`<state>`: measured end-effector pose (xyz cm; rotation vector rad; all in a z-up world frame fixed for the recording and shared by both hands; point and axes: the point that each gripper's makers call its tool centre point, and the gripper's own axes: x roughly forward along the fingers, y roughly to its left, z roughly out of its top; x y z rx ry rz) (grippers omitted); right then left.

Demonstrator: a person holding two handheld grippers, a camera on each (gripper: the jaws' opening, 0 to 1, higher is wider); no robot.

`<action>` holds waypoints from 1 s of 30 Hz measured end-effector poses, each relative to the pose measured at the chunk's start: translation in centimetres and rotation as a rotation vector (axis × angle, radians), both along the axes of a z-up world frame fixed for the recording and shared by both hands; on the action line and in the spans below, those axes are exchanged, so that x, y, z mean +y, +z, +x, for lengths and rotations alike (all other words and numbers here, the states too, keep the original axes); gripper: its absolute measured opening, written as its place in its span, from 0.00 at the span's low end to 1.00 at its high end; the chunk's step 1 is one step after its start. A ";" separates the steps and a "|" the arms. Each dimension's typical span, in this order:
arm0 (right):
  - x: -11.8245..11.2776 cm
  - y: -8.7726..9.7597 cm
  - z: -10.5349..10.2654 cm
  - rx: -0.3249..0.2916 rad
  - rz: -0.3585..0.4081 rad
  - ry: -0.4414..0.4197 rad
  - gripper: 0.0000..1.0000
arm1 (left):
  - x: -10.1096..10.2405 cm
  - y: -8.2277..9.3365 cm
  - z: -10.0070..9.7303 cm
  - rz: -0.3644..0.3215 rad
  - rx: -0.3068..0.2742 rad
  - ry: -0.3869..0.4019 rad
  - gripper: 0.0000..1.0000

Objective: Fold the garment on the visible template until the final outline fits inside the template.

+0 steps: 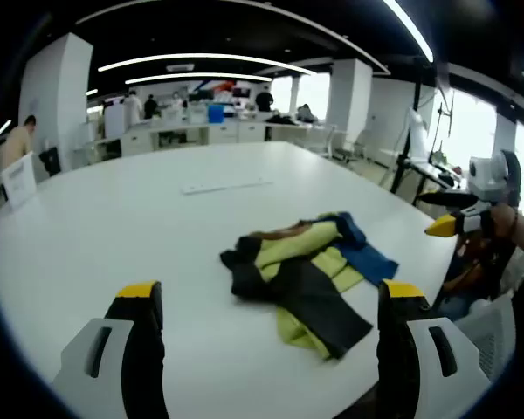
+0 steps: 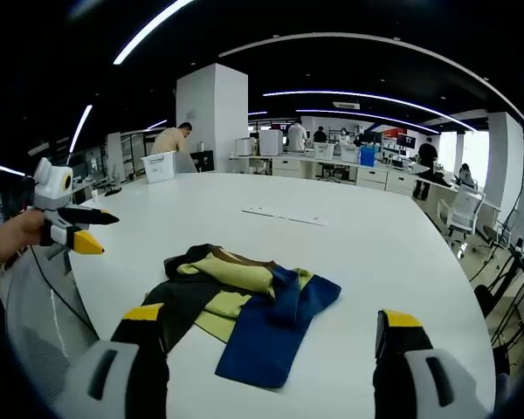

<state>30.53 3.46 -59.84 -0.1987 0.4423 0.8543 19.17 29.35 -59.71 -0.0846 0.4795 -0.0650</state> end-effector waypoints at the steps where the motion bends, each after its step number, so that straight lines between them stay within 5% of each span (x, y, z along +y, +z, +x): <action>1: 0.0 0.0 0.0 0.001 -0.001 0.002 0.99 | 0.0 0.0 0.0 0.003 0.000 -0.003 1.00; 30: 0.1 -0.9 0.3 0.010 -0.015 0.012 0.99 | 0.4 -0.5 0.2 0.005 0.008 0.004 0.99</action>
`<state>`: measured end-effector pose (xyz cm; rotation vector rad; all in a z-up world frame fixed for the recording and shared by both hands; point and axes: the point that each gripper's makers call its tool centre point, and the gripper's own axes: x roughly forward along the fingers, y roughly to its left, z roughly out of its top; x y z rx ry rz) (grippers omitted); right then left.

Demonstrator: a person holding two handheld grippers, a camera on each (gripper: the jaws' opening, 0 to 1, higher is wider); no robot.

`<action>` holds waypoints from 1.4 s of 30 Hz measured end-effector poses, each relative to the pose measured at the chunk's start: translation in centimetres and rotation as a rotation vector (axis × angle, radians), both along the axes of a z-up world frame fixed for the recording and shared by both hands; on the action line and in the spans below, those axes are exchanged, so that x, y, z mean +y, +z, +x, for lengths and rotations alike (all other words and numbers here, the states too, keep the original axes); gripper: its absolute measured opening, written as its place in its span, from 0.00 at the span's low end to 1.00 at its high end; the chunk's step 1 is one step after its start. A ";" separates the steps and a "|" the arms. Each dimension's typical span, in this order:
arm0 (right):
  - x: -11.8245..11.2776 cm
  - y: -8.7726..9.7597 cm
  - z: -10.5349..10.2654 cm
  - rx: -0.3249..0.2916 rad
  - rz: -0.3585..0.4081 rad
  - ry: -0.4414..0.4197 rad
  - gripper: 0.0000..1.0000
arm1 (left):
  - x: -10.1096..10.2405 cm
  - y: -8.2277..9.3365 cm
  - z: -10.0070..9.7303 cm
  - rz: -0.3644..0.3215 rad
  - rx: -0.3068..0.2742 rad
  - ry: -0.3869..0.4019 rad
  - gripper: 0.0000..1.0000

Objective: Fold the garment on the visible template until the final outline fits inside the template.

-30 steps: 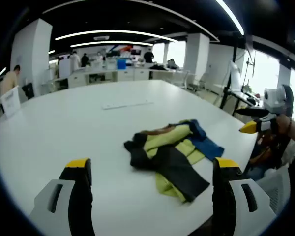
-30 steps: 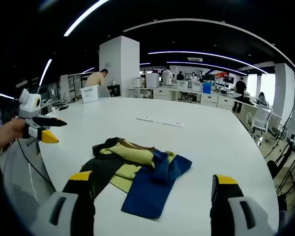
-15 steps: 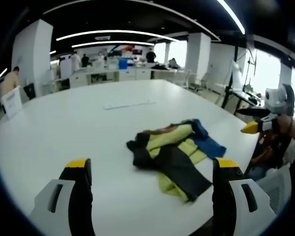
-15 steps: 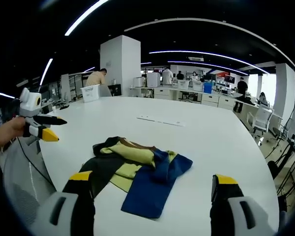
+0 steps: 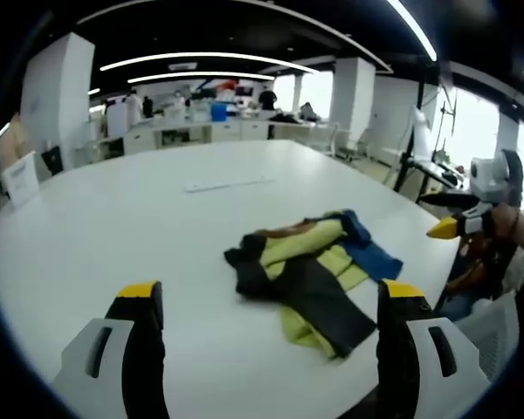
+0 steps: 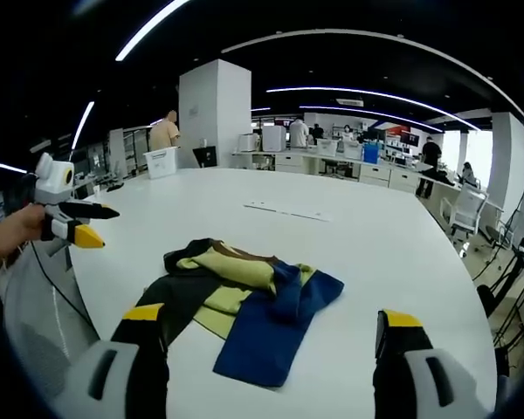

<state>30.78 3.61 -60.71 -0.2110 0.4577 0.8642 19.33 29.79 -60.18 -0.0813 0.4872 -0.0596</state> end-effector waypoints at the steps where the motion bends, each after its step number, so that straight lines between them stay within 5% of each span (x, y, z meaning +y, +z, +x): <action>1: 0.0 0.0 0.0 0.001 0.002 -0.002 0.99 | 0.0 -0.1 0.0 -0.002 0.003 -0.006 0.98; 19: 0.1 -0.7 0.4 -0.001 -0.019 -0.002 0.97 | -0.2 -0.3 0.9 -0.006 -0.006 -0.001 0.91; 42: 4.0 -2.3 4.7 0.024 -0.035 0.068 0.73 | 1.1 -1.5 6.7 -0.067 -0.022 0.035 0.64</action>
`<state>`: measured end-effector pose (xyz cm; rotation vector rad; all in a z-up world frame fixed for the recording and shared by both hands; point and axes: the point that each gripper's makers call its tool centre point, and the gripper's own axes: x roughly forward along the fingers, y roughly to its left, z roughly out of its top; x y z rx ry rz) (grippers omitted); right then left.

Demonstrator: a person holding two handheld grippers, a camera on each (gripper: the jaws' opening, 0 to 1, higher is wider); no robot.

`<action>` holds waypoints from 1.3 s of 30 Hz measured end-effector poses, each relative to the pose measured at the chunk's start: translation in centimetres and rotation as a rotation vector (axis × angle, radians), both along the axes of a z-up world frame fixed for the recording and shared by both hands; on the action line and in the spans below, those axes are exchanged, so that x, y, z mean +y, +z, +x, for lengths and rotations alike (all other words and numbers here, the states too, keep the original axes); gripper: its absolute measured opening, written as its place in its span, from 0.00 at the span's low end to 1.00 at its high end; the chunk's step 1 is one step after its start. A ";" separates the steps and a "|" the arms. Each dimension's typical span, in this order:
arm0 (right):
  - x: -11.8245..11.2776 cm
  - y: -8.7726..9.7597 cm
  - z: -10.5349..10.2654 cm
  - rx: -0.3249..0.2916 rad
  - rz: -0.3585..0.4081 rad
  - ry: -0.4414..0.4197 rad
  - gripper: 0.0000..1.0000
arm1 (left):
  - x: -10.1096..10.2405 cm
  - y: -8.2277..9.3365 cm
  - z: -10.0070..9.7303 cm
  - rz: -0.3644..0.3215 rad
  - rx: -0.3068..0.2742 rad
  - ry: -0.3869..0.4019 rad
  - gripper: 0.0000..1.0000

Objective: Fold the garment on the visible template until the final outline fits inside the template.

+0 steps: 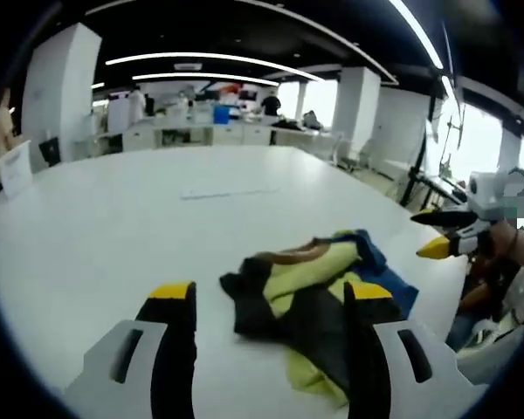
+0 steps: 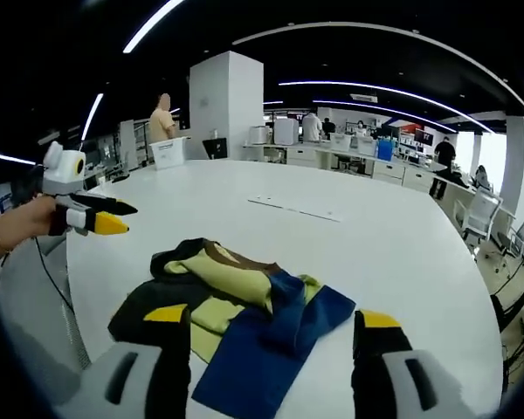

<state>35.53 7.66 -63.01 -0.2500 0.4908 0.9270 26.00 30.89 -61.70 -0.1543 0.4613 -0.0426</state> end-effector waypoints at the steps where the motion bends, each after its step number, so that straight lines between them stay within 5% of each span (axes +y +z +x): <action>1: 0.0 -0.1 0.1 0.002 -0.003 0.002 0.71 | 0.0 -0.2 0.1 -0.001 0.001 -0.002 0.63; 18: 2.2 -3.5 4.1 0.034 -0.066 0.013 0.59 | -0.1 -3.4 3.7 -0.035 0.051 0.003 0.48; 39: 3.8 -6.9 6.4 0.074 -0.129 -0.011 0.29 | -0.2 -7.4 6.4 -0.060 0.122 0.023 0.30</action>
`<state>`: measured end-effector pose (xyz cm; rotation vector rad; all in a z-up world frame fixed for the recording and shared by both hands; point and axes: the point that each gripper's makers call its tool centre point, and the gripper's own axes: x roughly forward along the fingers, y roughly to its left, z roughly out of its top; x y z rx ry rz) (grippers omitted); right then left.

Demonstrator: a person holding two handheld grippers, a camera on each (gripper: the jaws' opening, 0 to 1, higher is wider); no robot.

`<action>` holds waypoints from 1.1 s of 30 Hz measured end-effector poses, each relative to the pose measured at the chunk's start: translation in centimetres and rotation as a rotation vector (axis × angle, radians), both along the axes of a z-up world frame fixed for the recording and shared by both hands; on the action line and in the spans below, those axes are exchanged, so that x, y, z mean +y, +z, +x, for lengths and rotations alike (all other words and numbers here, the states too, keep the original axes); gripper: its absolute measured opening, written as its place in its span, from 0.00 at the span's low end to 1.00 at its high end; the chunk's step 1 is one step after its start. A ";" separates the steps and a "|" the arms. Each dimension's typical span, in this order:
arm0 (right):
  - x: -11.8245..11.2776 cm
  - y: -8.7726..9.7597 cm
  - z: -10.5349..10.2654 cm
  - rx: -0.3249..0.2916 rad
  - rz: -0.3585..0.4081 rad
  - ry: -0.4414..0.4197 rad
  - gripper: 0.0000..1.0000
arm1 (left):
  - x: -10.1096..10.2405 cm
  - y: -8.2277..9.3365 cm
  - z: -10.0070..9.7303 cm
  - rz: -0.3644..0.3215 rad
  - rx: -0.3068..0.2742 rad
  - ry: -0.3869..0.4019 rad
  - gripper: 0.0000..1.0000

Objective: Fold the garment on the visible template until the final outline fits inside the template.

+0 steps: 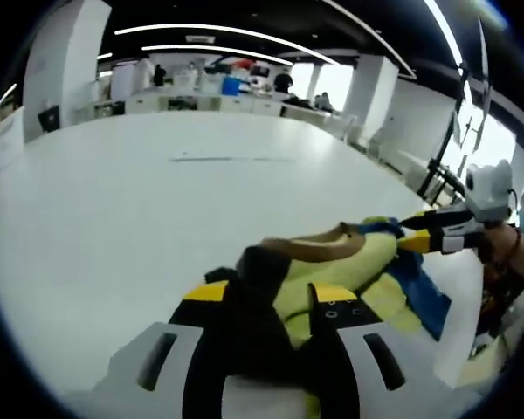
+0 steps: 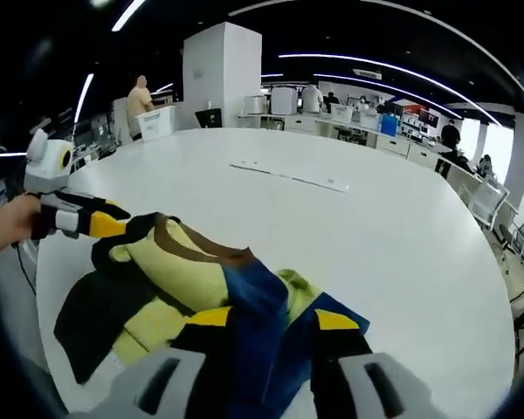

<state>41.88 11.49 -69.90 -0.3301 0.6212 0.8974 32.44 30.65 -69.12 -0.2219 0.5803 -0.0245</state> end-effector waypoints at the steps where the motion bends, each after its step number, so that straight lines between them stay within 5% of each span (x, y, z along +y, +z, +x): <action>1: 0.0 -0.1 0.0 0.008 0.001 -0.004 0.27 | 0.0 -0.2 0.0 0.002 0.005 0.002 0.29; 14: -0.3 -0.2 0.6 0.004 -0.028 -0.056 0.06 | 0.9 -1.8 -0.3 0.037 0.082 0.039 0.00; 20: -0.7 0.2 1.1 -0.028 -0.048 -0.069 0.00 | 1.2 -2.0 -0.5 0.040 0.097 0.045 0.00; 26: -1.0 0.5 1.2 -0.020 -0.050 -0.070 0.00 | 1.3 -0.4 -0.4 0.108 0.058 0.024 0.00; 33: -1.1 0.6 0.9 0.005 -0.042 -0.071 0.00 | 1.6 0.7 -0.3 0.089 0.029 0.037 0.00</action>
